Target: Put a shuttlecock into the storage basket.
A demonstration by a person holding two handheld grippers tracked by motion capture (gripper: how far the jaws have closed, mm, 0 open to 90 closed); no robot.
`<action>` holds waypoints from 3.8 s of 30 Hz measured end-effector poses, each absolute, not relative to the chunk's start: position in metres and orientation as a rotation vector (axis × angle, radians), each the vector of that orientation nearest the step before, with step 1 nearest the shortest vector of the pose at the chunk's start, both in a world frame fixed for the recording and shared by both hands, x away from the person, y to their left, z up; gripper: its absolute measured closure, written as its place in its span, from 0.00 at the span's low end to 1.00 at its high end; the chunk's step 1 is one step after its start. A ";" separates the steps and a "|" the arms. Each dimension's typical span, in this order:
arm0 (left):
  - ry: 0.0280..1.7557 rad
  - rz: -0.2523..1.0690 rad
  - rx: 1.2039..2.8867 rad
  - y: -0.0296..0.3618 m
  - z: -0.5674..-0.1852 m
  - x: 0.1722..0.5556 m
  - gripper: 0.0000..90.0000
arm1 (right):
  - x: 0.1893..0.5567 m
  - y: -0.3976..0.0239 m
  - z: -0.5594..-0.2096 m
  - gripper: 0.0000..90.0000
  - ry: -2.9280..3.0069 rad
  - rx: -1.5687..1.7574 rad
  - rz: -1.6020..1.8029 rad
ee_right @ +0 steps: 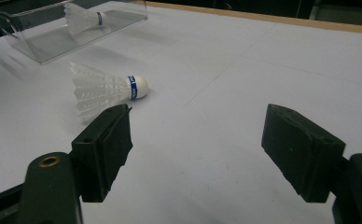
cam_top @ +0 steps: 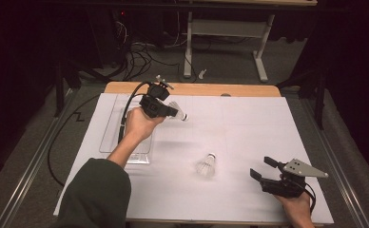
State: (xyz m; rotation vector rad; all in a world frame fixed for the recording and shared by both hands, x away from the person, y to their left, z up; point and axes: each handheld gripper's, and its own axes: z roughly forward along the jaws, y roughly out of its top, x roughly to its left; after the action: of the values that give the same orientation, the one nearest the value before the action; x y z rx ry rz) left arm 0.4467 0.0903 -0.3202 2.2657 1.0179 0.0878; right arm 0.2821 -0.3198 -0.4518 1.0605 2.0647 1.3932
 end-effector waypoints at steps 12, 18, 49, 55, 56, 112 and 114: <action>1.034 0.097 2.230 0.108 -0.320 0.438 1.00 | 0.282 -0.320 -0.452 0.27 2.066 1.063 1.392; 1.056 0.133 2.217 0.116 -0.318 0.434 1.00 | 0.282 -0.319 -0.452 0.27 2.068 1.063 1.393; 1.160 0.194 2.132 0.160 -0.318 0.429 1.00 | 0.282 -0.319 -0.452 0.27 2.067 1.061 1.390; 1.196 0.215 2.101 0.168 -0.318 0.431 1.00 | 0.282 -0.319 -0.452 0.27 2.065 1.063 1.392; 1.199 0.219 2.098 0.169 -0.318 0.431 1.00 | 0.282 -0.319 -0.452 0.27 2.066 1.063 1.391; 1.444 0.301 2.023 0.174 -0.346 0.485 1.00 | 0.282 -0.320 -0.452 0.27 2.062 1.065 1.396; 1.448 0.305 2.026 0.173 -0.346 0.487 1.00 | 0.282 -0.320 -0.452 0.27 2.062 1.064 1.397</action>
State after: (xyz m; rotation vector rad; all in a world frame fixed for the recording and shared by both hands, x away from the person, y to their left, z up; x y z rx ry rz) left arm 0.4866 0.1731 -0.3460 2.0262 1.4478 0.3048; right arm 0.2821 -0.3201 -0.4517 1.0638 2.0621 1.3966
